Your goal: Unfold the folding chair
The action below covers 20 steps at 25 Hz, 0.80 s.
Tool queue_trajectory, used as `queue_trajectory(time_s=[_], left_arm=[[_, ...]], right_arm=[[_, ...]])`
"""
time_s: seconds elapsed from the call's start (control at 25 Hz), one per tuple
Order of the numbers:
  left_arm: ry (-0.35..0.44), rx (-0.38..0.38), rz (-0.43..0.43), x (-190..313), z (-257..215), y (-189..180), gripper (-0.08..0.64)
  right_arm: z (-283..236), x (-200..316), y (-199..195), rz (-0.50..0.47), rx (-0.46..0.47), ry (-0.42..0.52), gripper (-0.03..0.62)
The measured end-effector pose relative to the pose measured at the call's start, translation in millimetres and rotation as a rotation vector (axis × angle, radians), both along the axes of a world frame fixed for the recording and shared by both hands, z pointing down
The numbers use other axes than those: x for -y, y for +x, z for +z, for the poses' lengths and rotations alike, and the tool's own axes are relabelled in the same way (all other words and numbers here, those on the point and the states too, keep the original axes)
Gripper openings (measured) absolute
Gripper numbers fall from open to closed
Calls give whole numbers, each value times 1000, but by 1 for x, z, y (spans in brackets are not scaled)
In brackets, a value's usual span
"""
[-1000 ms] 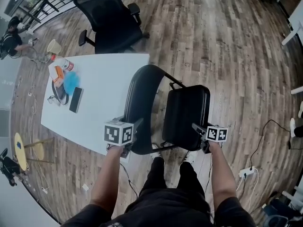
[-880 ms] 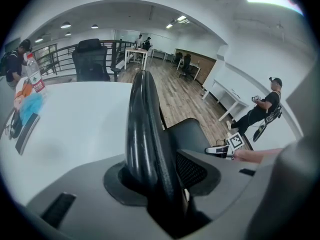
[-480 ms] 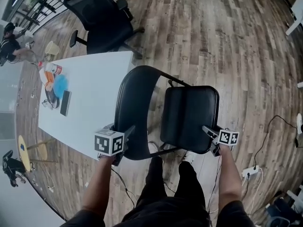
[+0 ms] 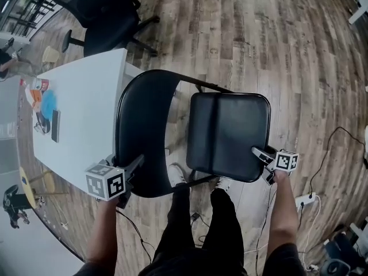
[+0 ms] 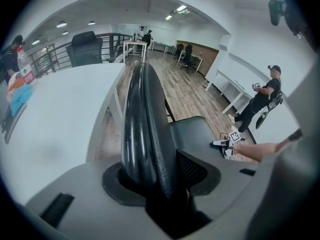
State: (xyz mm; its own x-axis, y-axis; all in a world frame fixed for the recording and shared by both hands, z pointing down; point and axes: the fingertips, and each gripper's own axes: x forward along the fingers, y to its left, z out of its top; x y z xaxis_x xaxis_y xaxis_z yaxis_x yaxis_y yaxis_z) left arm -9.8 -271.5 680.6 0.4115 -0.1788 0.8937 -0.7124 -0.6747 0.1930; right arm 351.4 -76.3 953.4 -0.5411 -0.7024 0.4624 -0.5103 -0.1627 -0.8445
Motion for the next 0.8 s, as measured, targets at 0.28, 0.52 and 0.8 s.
queue_trajectory(time_s=[0.28, 0.52, 0.8], left_arm=[[-15, -14, -1, -11, 42, 18, 181], [-28, -19, -1, -16, 58, 26, 184], [-16, -7, 3, -30, 61, 52, 181]], right_arm=[[57, -20, 39, 76, 15, -45, 350], [87, -30, 51, 90, 34, -80, 350], [107, -42, 69, 116, 43, -105, 350]])
